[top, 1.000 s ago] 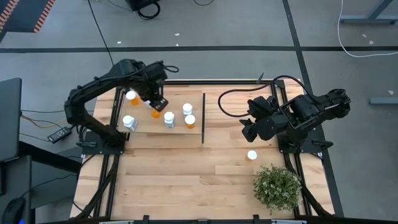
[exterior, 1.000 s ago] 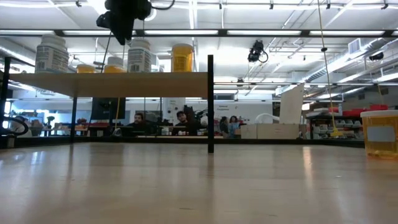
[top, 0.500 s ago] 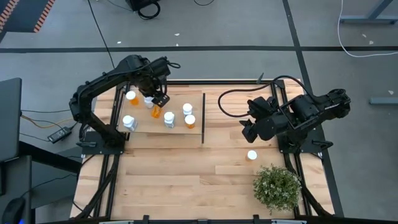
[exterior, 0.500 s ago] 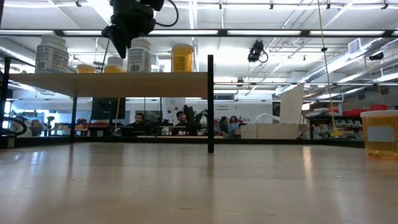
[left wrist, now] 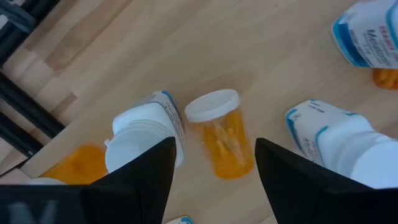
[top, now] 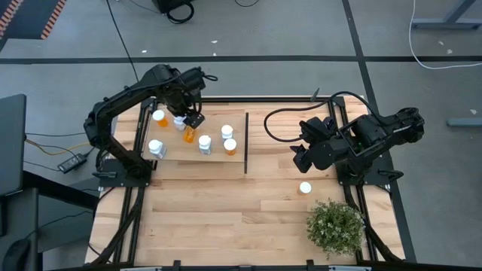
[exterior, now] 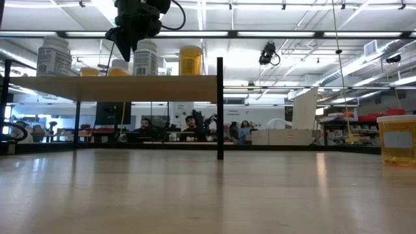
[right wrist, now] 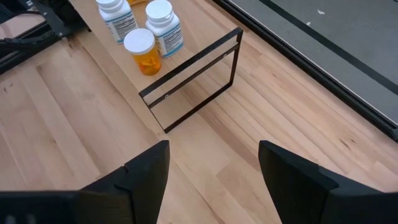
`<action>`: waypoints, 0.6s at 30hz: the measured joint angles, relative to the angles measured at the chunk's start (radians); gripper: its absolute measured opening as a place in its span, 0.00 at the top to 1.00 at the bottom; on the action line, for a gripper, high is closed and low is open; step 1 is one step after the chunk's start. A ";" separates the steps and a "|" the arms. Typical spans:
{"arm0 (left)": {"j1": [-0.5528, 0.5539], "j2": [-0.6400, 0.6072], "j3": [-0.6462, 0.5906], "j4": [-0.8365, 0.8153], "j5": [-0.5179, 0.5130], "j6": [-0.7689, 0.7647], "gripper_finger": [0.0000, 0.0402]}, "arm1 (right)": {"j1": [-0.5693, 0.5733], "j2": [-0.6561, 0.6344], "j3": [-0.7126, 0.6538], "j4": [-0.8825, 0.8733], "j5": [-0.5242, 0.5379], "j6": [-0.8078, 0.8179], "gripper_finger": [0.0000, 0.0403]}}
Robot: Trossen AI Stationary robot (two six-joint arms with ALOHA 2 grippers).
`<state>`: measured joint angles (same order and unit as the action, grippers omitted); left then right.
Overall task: Pick and place medicine bottles onto shelf by color
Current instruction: Put the orange pill bottle on the shelf
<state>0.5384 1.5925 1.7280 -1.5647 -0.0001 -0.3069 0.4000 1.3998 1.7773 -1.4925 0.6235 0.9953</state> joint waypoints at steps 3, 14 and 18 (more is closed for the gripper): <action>0.016 0.003 0.001 -0.006 -0.004 0.004 0.42 | 0.000 0.000 0.000 0.000 0.000 0.000 0.37; 0.021 0.003 -0.001 -0.007 -0.078 0.005 0.43 | 0.000 0.000 0.000 0.000 -0.008 -0.001 0.37; 0.013 -0.010 0.009 -0.007 -0.060 0.004 0.44 | 0.000 0.000 0.000 0.000 -0.008 -0.004 0.37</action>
<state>0.5509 1.5821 1.7369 -1.5720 -0.0597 -0.3025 0.4004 1.3998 1.7773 -1.4929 0.6159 0.9913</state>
